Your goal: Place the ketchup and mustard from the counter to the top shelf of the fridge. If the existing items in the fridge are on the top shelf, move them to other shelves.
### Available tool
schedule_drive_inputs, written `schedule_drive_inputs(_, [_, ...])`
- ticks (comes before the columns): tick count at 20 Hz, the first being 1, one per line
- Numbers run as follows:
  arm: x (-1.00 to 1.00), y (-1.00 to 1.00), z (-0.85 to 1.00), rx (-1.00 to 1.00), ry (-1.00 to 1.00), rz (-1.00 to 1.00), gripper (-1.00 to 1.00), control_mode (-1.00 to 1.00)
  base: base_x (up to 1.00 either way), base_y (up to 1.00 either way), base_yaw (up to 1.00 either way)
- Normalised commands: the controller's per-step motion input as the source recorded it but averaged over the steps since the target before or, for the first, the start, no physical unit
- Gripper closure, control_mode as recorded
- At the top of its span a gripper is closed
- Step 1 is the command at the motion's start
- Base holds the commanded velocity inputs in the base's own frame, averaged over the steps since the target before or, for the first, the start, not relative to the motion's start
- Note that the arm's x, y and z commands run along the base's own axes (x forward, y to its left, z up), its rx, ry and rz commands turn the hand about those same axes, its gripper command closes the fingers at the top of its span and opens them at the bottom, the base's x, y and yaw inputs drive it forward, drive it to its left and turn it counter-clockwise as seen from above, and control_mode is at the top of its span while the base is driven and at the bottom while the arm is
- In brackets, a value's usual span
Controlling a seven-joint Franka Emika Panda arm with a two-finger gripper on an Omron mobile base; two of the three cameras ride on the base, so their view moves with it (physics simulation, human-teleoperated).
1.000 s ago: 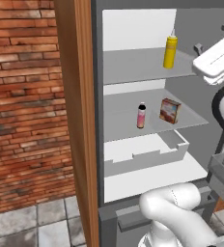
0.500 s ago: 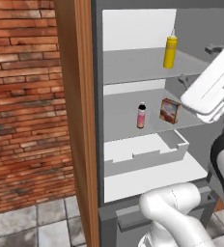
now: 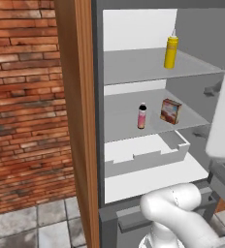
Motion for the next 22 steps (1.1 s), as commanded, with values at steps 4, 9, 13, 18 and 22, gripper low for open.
schedule_drive_inputs(4, [-0.72, 0.11, -0.3, -0.37, 0.45, 0.03, -1.0, -1.0, 0.0, 0.0, 0.0])
schedule_drive_inputs(9, [-0.1, 0.15, -0.12, -0.22, 0.13, 0.01, -1.0, -1.0, 0.0, 0.0, 0.0])
schedule_drive_inputs(13, [0.0, 0.02, -0.25, -0.17, 0.0, 0.0, -1.0, -1.0, 0.0, 0.0, 0.0])
schedule_drive_inputs(18, [0.36, 0.11, -0.83, -0.24, -0.13, 0.01, -1.0, -1.0, 0.0, 0.0, 0.0])
schedule_drive_inputs(22, [0.82, 0.0, -0.77, -0.13, -0.34, 0.0, -1.0, -1.0, 0.0, 0.0, 0.0])
